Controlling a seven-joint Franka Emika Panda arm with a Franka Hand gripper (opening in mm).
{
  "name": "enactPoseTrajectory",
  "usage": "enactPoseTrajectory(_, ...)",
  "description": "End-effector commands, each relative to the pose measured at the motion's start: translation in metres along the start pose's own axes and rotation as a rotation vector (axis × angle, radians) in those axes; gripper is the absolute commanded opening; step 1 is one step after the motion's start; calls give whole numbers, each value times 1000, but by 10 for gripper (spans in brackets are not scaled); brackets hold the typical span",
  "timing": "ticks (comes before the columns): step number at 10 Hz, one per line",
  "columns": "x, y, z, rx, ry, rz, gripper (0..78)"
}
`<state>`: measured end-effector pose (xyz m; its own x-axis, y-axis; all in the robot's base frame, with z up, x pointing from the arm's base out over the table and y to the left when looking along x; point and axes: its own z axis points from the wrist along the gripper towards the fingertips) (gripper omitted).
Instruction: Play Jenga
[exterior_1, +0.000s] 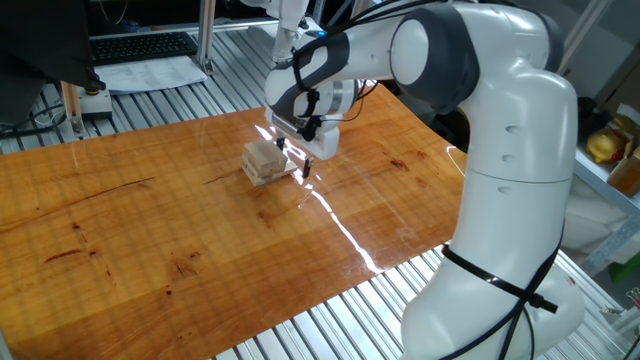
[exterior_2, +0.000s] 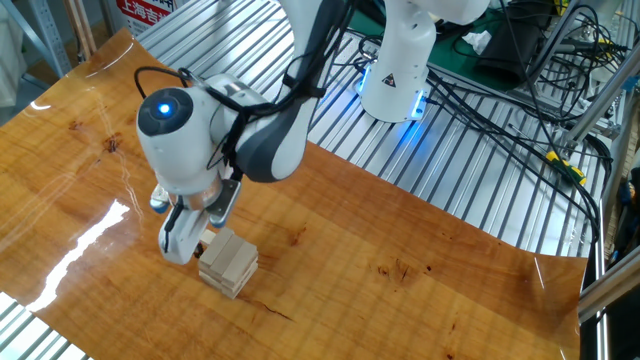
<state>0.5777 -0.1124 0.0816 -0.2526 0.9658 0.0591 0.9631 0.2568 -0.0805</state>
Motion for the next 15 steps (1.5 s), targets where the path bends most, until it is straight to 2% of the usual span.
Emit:
enactPoseTrajectory(1,1,11,12,9,-46,65,775)
enactPoseTrajectory(3,1,11,13,25,-63,83,775)
enactPoseTrajectory(6,1,11,12,32,-84,93,775)
enactPoseTrajectory(9,1,10,11,1,-108,112,775)
enactPoseTrajectory(10,1,10,11,-4,-106,113,775)
enactPoseTrajectory(12,1,10,11,-37,-106,110,775)
enactPoseTrajectory(15,1,11,12,-41,-83,104,775)
